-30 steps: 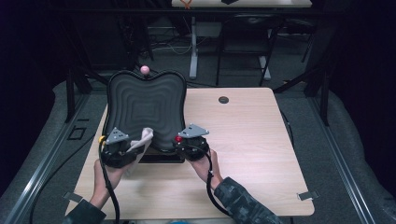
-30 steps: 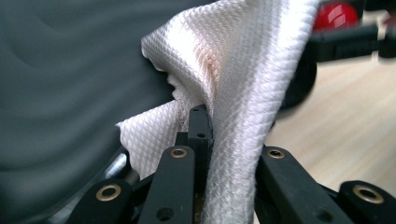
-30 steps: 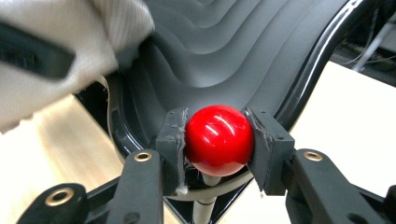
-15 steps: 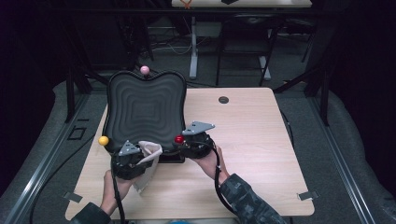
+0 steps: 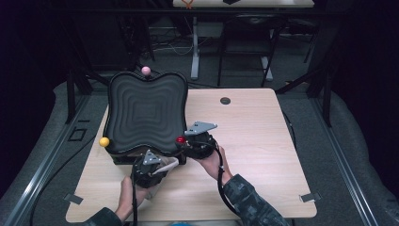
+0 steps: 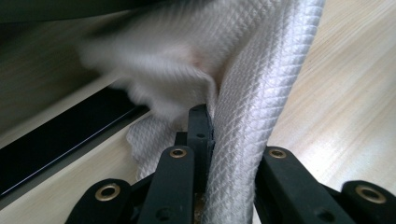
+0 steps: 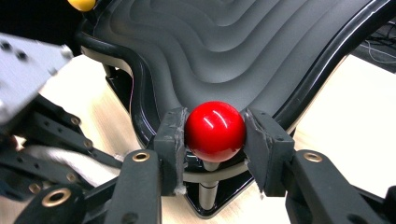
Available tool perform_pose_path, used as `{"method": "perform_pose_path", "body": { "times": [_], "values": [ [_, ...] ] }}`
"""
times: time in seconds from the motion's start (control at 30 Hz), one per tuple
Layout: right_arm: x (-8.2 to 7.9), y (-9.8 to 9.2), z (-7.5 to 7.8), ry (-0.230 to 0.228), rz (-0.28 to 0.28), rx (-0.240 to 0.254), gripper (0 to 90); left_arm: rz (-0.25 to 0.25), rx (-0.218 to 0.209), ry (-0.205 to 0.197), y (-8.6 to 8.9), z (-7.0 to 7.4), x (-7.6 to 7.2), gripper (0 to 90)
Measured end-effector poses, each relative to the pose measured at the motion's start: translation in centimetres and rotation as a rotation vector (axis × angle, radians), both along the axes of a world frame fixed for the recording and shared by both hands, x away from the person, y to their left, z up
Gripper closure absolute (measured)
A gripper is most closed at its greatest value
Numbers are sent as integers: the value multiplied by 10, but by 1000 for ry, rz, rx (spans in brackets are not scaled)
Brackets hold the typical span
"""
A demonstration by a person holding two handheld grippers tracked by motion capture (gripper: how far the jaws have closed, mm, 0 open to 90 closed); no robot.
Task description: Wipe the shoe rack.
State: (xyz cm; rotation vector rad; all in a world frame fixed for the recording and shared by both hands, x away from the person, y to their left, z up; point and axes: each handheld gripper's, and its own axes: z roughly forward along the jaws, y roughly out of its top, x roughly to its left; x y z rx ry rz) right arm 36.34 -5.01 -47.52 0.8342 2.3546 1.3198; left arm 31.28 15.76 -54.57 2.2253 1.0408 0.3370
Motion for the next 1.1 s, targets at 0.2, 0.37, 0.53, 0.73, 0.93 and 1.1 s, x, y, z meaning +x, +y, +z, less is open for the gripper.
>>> {"method": "perform_pose_path", "body": {
  "times": [0.2,0.37,0.53,0.73,0.93,1.1],
  "values": [
    [0,0,-1,0,1,5,594,11,-2,-43,-9,-3,5,806],
    [0,0,-1,5,-2,10,594,29,-24,-93,-16,-2,6,805],
    [1,0,-1,8,-4,11,596,40,-26,-138,-26,-7,6,806],
    [1,0,-1,13,-1,17,596,38,-9,-87,-32,-20,10,810],
    [1,0,-1,15,0,17,597,44,-6,-68,-33,-23,11,811],
    [1,0,-1,14,-3,15,597,59,-36,-135,-32,-15,5,811]
  ]
}}
